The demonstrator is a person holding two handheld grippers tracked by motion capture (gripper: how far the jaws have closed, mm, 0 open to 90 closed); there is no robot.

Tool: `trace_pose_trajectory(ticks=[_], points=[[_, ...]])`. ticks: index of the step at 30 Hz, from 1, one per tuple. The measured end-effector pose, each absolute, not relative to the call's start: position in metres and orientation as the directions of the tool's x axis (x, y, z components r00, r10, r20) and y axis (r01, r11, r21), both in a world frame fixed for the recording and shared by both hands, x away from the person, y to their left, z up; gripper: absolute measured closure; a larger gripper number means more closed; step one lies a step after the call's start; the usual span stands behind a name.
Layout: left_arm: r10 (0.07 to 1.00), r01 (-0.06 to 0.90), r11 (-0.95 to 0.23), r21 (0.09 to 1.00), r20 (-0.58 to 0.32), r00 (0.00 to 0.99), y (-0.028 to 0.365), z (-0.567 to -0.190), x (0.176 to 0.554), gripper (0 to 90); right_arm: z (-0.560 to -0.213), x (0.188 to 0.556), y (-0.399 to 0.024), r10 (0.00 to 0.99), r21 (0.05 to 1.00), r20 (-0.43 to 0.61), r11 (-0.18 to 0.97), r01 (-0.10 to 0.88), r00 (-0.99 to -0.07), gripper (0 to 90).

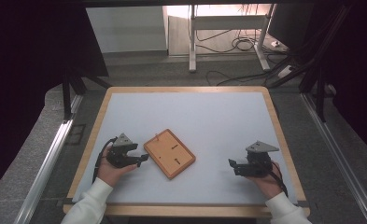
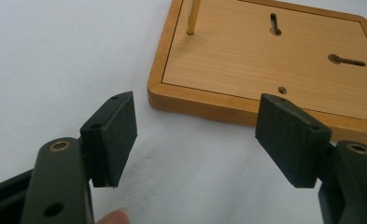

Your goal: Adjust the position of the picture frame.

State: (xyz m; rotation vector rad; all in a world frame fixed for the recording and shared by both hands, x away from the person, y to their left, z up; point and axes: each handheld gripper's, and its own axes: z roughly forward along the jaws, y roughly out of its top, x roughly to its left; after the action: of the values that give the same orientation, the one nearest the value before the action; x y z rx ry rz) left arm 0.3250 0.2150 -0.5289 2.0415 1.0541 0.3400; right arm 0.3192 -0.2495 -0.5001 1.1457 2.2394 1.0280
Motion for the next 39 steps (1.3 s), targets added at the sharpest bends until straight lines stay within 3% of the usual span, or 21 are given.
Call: trace_pose_trajectory(ticks=[18,39], points=[[0.772,0.559,-0.341,0.756,-0.115,0.626,0.21,-0.526,0.33,29.2,-0.505,0.307,-0.252,0.807,0.775,-0.096,0.428,0.465,-0.583,16.5],[0.779,0.552,-0.343,0.76,-0.099,0.62,0.211,-0.518,0.337,28.8,-0.508,0.304,-0.256,0.803,0.769,-0.092,0.433,0.471,-0.589,17.2]])
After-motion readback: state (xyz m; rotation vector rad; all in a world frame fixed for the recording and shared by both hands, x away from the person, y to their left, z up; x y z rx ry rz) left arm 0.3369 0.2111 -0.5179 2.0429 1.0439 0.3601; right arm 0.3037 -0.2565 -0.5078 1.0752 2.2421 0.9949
